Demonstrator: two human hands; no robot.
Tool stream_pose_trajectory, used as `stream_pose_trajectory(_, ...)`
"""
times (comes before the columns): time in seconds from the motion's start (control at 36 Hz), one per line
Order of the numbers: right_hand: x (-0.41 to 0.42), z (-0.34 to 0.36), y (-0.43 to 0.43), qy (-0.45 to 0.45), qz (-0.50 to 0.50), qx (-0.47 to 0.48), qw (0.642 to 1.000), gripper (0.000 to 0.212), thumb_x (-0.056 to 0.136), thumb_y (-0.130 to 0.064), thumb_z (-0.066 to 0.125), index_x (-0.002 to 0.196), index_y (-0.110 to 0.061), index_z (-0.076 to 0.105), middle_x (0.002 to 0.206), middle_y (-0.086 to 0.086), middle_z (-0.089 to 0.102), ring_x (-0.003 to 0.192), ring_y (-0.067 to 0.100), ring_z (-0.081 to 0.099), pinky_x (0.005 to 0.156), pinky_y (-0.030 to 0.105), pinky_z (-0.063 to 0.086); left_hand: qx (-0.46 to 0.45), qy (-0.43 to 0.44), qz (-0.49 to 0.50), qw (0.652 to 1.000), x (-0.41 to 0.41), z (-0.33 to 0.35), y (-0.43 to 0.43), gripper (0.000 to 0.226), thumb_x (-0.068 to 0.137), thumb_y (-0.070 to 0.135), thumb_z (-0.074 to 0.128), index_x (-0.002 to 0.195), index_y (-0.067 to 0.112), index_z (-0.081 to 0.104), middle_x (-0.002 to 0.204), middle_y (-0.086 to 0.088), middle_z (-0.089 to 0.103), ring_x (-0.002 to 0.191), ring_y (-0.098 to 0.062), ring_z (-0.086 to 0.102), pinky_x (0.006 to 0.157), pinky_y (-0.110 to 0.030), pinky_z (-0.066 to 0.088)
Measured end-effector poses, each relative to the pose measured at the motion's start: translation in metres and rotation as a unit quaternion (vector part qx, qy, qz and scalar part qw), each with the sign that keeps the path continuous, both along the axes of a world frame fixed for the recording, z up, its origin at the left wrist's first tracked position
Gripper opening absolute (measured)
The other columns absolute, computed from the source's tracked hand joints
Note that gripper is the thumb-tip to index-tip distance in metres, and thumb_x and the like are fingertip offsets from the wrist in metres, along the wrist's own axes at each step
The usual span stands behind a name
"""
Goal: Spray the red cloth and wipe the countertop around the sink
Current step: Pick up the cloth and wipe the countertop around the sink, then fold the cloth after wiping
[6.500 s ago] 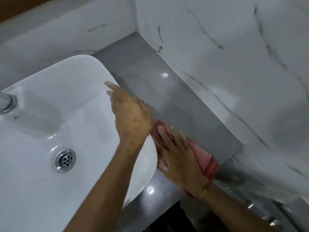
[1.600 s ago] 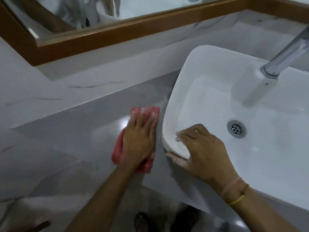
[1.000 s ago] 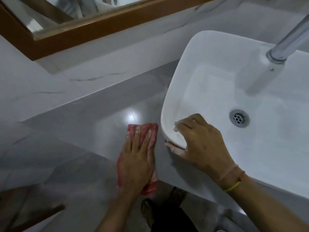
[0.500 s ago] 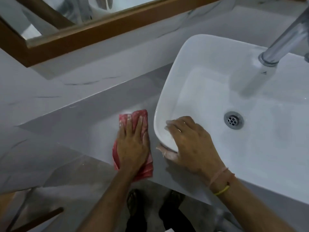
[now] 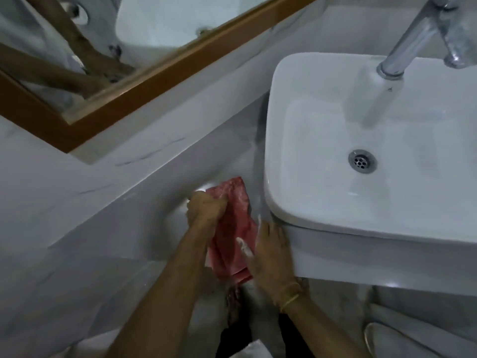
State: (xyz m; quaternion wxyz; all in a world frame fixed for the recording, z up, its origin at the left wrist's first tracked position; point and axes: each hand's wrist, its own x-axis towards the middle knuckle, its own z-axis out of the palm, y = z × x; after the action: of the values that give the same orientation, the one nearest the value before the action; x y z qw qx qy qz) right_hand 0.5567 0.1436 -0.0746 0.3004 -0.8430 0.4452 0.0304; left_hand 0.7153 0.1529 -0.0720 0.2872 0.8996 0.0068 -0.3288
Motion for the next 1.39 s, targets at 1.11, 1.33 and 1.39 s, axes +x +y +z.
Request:
stream_pose_trajectory(1.11, -0.326, 0.053, 0.083, -0.370, -0.543, 0.219, 0.722, 0.038, 0.075, -0.026, 0.077, 0.109, -0.019, 0.063, 0.095, -0.004, 0.076, 0.089, 0.010, 0.071, 0.069, 0.018, 0.054, -0.215, 0.292, -0.502, 0.785, -0.305, 0.106, -0.049, 0.022, 0.078, 0.000, 0.072, 0.098, 0.008, 0.068, 0.077, -0.002, 0.078, 0.067, -0.013, 0.074, 0.056, -0.019, 0.057)
stream_pose_trajectory(1.33, -0.451, 0.081, 0.109, -0.443, -0.687, 0.109, 0.565, 0.042, 0.068, -0.039, 0.074, 0.107, -0.029, 0.062, 0.099, -0.006, 0.075, 0.084, 0.005, 0.072, 0.063, 0.017, 0.056, -0.222, 0.257, -0.679, 0.650, -0.510, 0.128, -0.084, 0.025, 0.083, 0.009, 0.070, 0.107, 0.003, 0.068, 0.087, -0.007, 0.076, 0.070, -0.012, 0.072, 0.065, -0.024, 0.061)
stream_pose_trajectory(1.39, -0.474, 0.092, 0.106, -0.477, -0.689, 0.093, 0.537, 0.032, 0.075, -0.035, 0.072, 0.104, -0.031, 0.062, 0.093, -0.013, 0.076, 0.082, 0.002, 0.071, 0.059, 0.015, 0.056, -0.233, 0.226, -0.710, 0.625, -0.550, 0.140, -0.095, 0.023, 0.083, 0.017, 0.072, 0.103, 0.008, 0.071, 0.092, -0.008, 0.077, 0.078, -0.018, 0.073, 0.065, -0.029, 0.061)
